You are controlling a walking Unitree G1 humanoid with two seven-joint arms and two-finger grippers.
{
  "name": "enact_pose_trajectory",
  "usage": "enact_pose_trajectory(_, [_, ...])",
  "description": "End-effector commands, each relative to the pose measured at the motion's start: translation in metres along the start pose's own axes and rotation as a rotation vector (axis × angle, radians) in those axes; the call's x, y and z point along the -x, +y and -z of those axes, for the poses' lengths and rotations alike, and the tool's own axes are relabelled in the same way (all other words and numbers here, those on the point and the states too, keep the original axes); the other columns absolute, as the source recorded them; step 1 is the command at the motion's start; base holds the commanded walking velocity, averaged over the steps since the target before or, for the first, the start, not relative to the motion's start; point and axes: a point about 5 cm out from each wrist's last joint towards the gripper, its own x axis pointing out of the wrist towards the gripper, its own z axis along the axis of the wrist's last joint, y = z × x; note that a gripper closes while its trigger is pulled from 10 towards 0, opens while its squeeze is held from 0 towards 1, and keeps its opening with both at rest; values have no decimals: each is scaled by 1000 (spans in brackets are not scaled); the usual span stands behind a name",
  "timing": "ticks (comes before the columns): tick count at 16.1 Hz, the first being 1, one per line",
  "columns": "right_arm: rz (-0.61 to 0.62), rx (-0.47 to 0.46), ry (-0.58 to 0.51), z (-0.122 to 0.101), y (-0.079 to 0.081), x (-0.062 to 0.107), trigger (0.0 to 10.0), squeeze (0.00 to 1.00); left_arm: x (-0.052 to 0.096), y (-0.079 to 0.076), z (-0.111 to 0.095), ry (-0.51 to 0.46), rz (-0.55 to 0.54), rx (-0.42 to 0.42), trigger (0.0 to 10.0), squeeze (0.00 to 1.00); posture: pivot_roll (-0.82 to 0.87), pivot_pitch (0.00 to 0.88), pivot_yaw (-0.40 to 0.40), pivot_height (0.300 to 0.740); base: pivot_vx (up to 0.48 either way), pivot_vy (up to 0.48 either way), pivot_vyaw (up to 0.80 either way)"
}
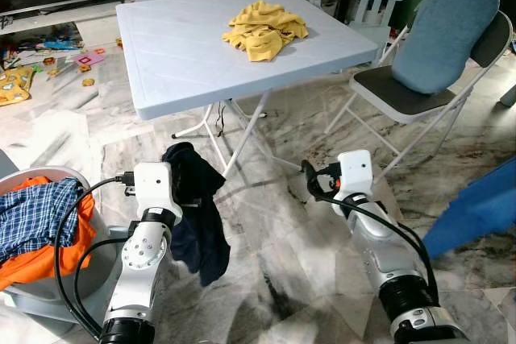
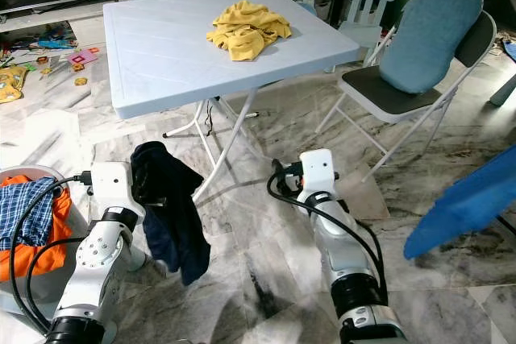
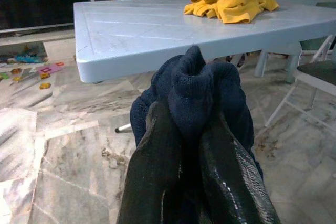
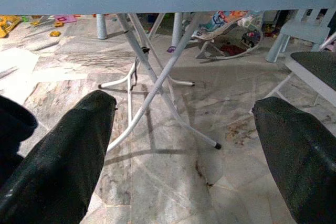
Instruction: Hang hanger
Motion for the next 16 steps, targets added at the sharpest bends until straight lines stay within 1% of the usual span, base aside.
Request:
enact_pose_trajectory(1, [0, 6, -27, -7, -1, -3, 10000, 0, -2, 5, -8, -41, -13, -8, 10000, 0, -38, 0, 26, 740, 0, 0, 0])
enact_pose_trajectory(3, [17, 5, -31, -8, -5, -2, 10000, 0, -4, 2, -8, -40, 1, -9, 10000, 0, -48, 0, 31, 740, 0, 0, 0])
enact_pose_trajectory(5, [25, 7, -22, -3, -8, 3, 10000, 0, -5, -2, -9, -43, 15, -7, 10000, 0, -49, 0, 28, 740, 0, 0, 0])
enact_pose_trajectory(7, [18, 8, -12, 1, -6, 5, 10000, 0, -2, -1, -7, -38, 7, -4, 10000, 0, -41, 0, 19, 740, 0, 0, 0])
enact_pose_trajectory(9, [6, 10, -9, 0, -4, 3, 10000, 0, 1, 1, -5, -35, -4, -7, 10000, 0, -28, 0, 11, 740, 0, 0, 0])
enact_pose_trajectory(12, [6, 14, -5, -1, -7, 1, 10000, 0, 4, 4, -5, -35, -15, -11, 10000, 0, -13, 0, 4, 740, 0, 0, 0])
enact_pose_trajectory(14, [5, 18, -6, -1, -7, 1, 10000, 0, 4, 5, -4, -31, -20, -11, 10000, 0, -22, 0, 12, 740, 0, 0, 0])
enact_pose_trajectory(16, [26, 14, -20, -3, -10, 3, 10000, 0, 0, 5, -4, -25, -11, -10, 10000, 0, -60, 0, 40, 740, 0, 0, 0])
